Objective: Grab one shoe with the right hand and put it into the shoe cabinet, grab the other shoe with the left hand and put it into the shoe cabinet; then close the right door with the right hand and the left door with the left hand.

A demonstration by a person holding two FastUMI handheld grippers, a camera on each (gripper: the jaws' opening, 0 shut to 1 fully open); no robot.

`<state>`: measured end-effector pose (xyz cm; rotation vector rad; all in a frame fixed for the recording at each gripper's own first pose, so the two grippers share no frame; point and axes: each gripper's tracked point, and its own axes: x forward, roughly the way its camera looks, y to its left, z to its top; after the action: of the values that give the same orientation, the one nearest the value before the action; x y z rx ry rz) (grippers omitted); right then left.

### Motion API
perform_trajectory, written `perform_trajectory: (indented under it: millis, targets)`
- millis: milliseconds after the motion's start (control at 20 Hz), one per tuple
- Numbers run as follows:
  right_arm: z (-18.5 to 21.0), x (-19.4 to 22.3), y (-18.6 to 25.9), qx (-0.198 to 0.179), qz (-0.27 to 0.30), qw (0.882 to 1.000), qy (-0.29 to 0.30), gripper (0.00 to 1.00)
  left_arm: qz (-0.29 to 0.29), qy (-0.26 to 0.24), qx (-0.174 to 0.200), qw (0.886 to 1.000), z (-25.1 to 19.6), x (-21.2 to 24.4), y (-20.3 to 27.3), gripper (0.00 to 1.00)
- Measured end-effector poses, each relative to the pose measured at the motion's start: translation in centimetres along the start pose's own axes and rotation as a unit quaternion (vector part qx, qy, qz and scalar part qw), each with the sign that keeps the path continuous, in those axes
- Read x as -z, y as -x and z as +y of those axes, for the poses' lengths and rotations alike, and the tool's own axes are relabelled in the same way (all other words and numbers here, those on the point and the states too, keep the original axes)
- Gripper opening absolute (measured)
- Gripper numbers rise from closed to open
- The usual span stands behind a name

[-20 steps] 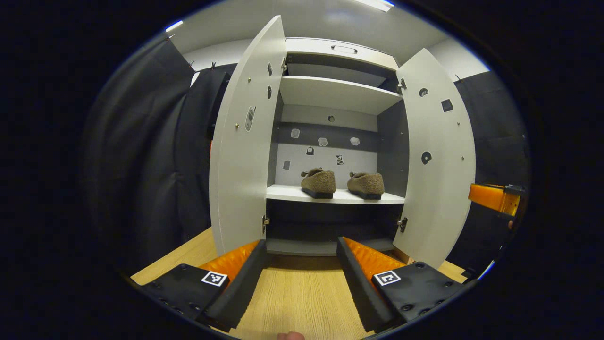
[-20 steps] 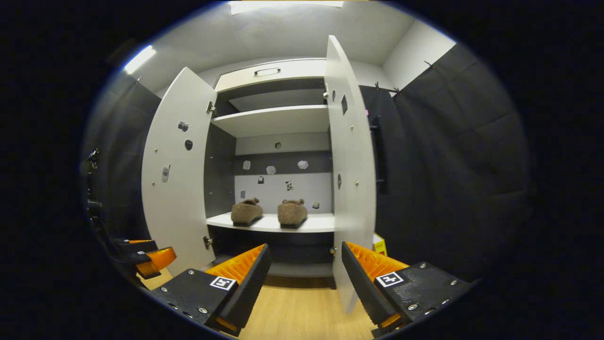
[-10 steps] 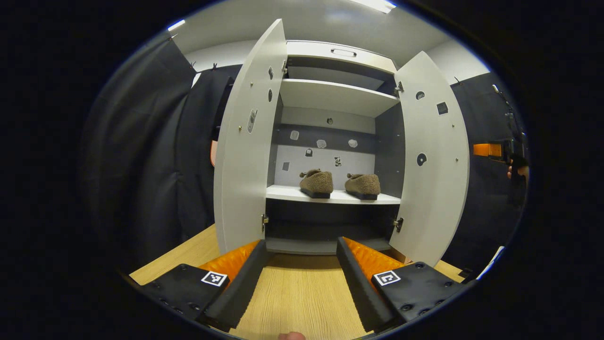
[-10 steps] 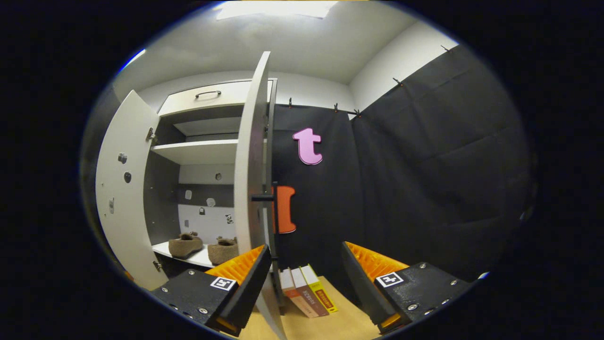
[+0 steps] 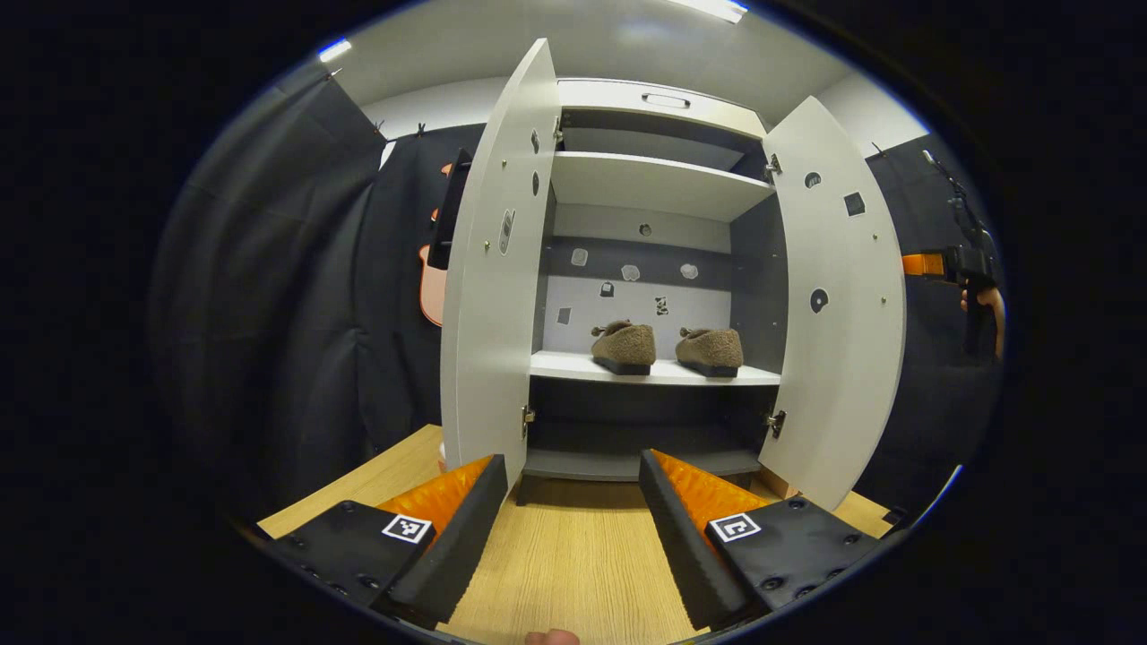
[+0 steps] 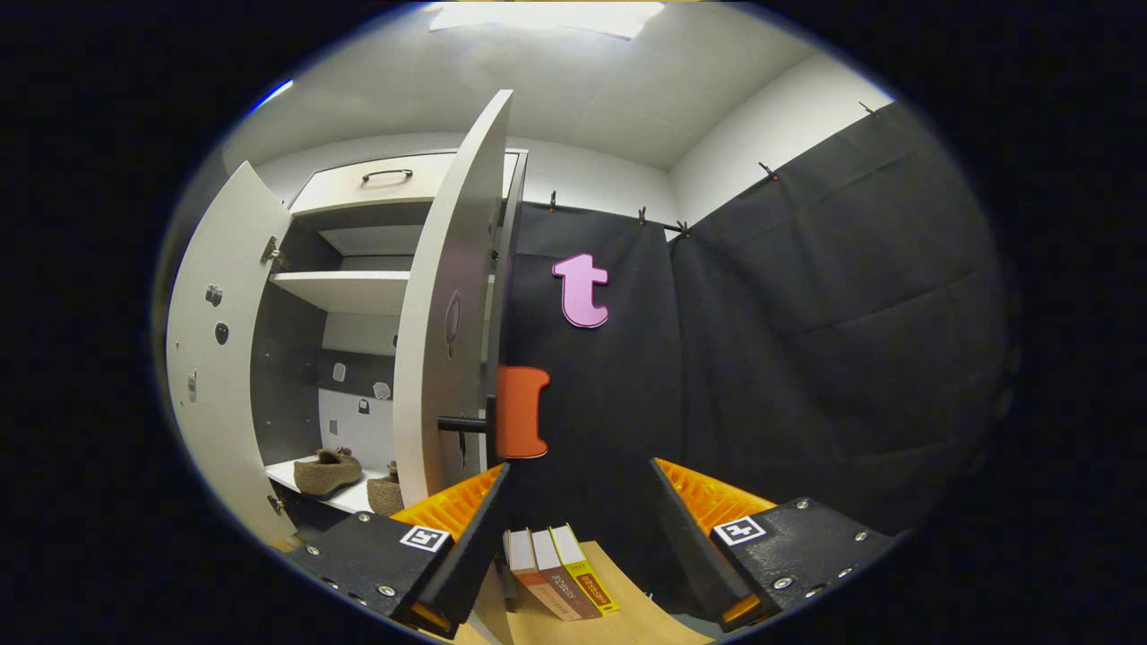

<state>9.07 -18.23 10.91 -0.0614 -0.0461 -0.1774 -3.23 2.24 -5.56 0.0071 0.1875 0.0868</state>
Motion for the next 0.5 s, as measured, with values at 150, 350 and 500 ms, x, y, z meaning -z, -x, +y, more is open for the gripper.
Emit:
perform_trajectory:
  millis: [150,350,500]
  targets:
    - [0.5,-0.1,0.3,-0.002,-0.002,1.000,0.010,0.90,-0.008,-0.001,0.004,1.000,-0.2,-0.5,-0.1,0.97]
    - [1.7,-0.3,0.7,-0.003,-0.003,1.000,0.018,0.89,-0.008,0.001,0.014,1.000,-0.6,-0.4,-0.4,0.96]
    - [3.7,-0.4,1.3,-0.025,0.000,1.000,0.005,0.88,-0.011,0.001,0.020,1.000,-0.7,-0.5,-0.5,0.97]
